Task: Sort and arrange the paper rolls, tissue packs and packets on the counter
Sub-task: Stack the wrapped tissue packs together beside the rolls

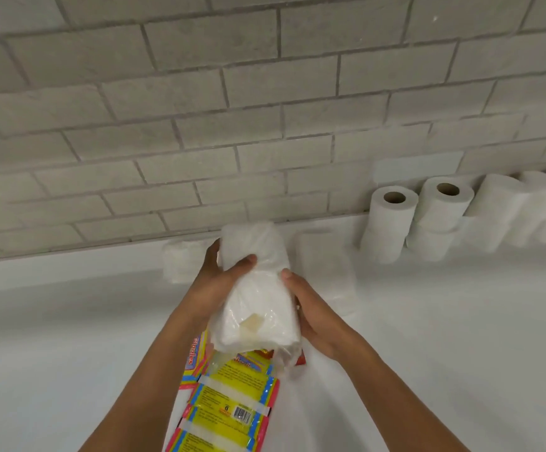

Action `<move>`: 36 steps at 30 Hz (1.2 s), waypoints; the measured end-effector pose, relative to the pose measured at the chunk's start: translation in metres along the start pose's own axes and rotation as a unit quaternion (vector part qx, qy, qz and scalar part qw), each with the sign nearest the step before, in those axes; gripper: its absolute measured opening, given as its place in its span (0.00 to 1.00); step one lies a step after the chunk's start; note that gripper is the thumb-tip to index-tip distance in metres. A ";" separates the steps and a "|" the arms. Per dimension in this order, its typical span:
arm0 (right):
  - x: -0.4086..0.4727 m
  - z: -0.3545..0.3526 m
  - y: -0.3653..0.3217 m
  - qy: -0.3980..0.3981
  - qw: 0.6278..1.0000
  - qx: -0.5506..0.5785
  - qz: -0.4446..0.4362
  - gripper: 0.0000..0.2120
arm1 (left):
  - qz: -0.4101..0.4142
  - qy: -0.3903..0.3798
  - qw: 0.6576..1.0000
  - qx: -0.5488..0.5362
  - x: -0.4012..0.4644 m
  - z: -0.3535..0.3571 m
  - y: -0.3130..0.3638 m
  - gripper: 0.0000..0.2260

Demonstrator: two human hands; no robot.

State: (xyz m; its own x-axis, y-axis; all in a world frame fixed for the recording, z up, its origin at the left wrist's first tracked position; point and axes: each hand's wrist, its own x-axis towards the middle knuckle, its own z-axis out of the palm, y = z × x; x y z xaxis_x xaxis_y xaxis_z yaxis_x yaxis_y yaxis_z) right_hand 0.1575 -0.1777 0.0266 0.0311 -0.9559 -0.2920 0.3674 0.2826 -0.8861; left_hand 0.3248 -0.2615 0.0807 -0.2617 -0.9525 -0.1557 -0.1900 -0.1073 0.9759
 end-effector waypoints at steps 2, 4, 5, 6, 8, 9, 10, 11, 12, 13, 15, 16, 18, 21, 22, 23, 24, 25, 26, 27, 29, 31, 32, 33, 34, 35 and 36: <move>0.000 -0.013 -0.007 0.019 1.000 0.017 -0.007 0.34 | 0.003 -0.003 1.000 0.007 0.006 0.020 0.000 0.32; 0.000 -0.027 -0.013 0.065 0.998 0.006 -0.009 0.30 | 0.003 -0.018 1.000 0.001 0.011 0.037 -0.001 0.32; 0.001 -0.035 -0.015 0.084 0.996 0.000 -0.007 0.29 | 0.002 -0.031 1.000 0.002 0.013 0.043 0.000 0.30; 0.002 -0.043 -0.017 0.095 0.995 -0.004 -0.006 0.28 | -0.006 -0.045 0.999 0.003 0.012 0.049 0.003 0.29; 0.005 -0.057 -0.024 0.108 0.994 -0.011 -0.007 0.27 | -0.028 -0.060 0.998 0.019 0.014 0.055 0.004 0.27; 0.007 -0.064 -0.028 0.119 0.993 -0.015 -0.009 0.27 | -0.038 -0.063 0.997 0.031 0.018 0.055 0.001 0.27; 0.010 -0.070 -0.032 0.134 0.991 -0.020 -0.013 0.26 | -0.043 -0.062 0.996 0.039 0.020 0.054 -0.001 0.26; 0.013 -0.075 -0.036 0.152 0.988 -0.024 -0.017 0.25 | -0.043 -0.057 0.996 0.046 0.024 0.052 -0.005 0.24; 0.016 -0.081 -0.040 0.170 0.985 -0.027 -0.019 0.25 | -0.046 -0.049 0.996 0.051 0.027 0.048 -0.009 0.23; 0.020 -0.086 -0.043 0.183 0.982 -0.031 -0.020 0.26 | -0.053 -0.043 0.996 0.061 0.031 0.044 -0.013 0.23; 0.029 -0.098 -0.049 0.198 0.979 -0.043 -0.017 0.26 | -0.062 -0.044 0.994 0.083 0.035 0.036 -0.021 0.23; 0.033 -0.103 -0.052 0.206 0.977 -0.052 -0.014 0.26 | -0.063 -0.046 0.992 0.094 0.036 0.031 -0.024 0.23; 0.042 -0.111 -0.059 0.226 0.971 -0.075 -0.006 0.25 | -0.063 -0.044 0.990 0.119 0.041 0.020 -0.032 0.24; 0.053 -0.120 -0.064 0.236 0.966 -0.103 0.003 0.23 | -0.052 -0.014 0.982 0.179 0.054 -0.003 -0.038 0.23; 0.055 -0.123 -0.064 0.238 0.965 -0.112 0.005 0.22 | -0.046 0.004 0.977 0.206 0.059 -0.010 -0.038 0.23; 0.057 -0.124 -0.063 0.241 0.963 -0.117 0.008 0.22 | -0.038 0.023 0.971 0.234 0.065 -0.017 -0.038 0.22; 0.058 -0.126 -0.063 0.245 0.962 -0.118 0.011 0.22 | -0.029 0.040 0.966 0.255 0.070 -0.023 -0.038 0.22; 0.058 -0.125 -0.062 0.248 0.961 -0.119 0.011 0.21 | -0.022 0.056 0.959 0.275 0.076 -0.029 -0.038 0.21; 0.057 -0.125 -0.062 0.250 0.961 -0.119 0.011 0.20 | -0.012 0.070 0.952 0.297 0.082 -0.034 -0.038 0.21; 0.058 -0.124 -0.062 0.252 0.960 -0.119 0.012 0.19 | -0.001 0.081 0.943 0.322 0.088 -0.039 -0.040 0.21; 0.060 -0.123 -0.059 0.261 0.957 -0.123 0.011 0.18 | 0.025 0.096 0.925 0.367 0.100 -0.048 -0.045 0.21; 0.061 -0.122 -0.055 0.279 0.950 -0.140 0.012 0.20 | 0.042 0.105 0.903 0.414 0.111 -0.054 -0.048 0.21; 0.062 -0.122 -0.052 0.291 0.945 -0.150 0.018 0.21 | 0.047 0.107 0.890 0.440 0.116 -0.056 -0.049 0.22; 0.063 -0.122 -0.050 0.302 0.939 -0.162 0.023 0.21 | 0.049 0.108 0.877 0.466 0.120 -0.058 -0.049 0.22; 0.062 -0.124 -0.048 0.311 0.933 -0.178 0.024 0.21 | 0.053 0.109 0.861 0.493 0.125 -0.060 -0.049 0.23; 0.061 -0.124 -0.048 0.318 0.927 -0.196 0.025 0.19 | 0.060 0.110 0.844 0.522 0.129 -0.063 -0.049 0.24; 0.061 -0.125 -0.048 0.323 0.922 -0.212 0.028 0.19 | 0.071 0.111 0.824 0.551 0.135 -0.066 -0.050 0.26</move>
State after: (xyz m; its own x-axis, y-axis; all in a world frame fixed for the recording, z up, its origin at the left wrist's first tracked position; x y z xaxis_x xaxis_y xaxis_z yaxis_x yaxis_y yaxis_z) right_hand 0.0255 -0.2393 0.0064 -0.5712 -0.7313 -0.3728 -0.0198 0.4663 -0.8844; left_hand 0.3613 -0.4029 0.0206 -0.1982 -0.9752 0.0990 -0.9484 0.2163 0.2319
